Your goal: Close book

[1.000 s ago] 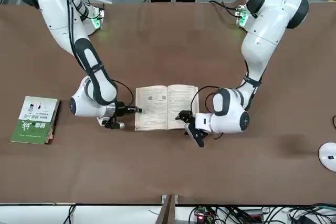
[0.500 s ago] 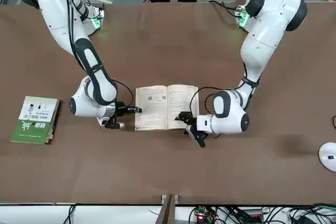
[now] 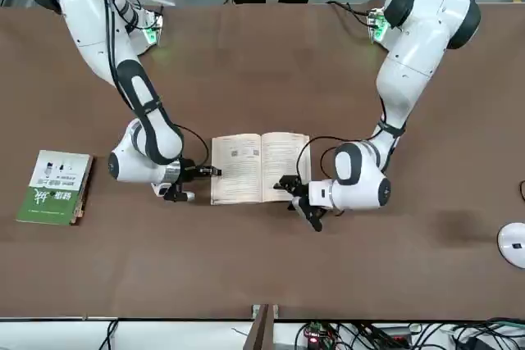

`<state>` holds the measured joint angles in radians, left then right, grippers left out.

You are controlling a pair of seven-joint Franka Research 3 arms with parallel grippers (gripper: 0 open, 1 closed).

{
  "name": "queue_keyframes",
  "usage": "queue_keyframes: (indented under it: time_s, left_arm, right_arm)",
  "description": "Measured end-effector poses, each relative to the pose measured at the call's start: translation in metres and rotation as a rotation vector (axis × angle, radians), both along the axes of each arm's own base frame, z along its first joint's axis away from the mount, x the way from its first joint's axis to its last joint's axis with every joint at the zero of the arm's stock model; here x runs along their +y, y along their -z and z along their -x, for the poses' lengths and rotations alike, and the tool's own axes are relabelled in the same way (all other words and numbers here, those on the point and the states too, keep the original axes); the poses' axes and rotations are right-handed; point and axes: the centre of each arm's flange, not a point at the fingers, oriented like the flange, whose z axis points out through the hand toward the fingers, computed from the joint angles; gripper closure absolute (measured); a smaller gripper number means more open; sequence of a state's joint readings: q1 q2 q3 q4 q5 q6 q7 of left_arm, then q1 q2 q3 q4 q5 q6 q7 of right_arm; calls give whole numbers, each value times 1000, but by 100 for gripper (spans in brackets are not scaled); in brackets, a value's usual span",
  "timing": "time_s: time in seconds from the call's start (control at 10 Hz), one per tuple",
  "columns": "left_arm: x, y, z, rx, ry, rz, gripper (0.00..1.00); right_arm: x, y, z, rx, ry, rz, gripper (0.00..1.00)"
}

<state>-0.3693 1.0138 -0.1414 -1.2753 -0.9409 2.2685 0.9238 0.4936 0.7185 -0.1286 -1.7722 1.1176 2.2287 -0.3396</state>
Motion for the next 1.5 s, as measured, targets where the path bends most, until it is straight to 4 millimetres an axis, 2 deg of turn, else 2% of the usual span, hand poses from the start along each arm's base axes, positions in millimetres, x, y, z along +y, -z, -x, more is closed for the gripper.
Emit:
queue_keyframes:
  time_s: [1.5]
  left_arm:
    - [-2,-9,2,160,-28,47,0]
  right_arm:
    - [0,0,0,1,0,-1,99]
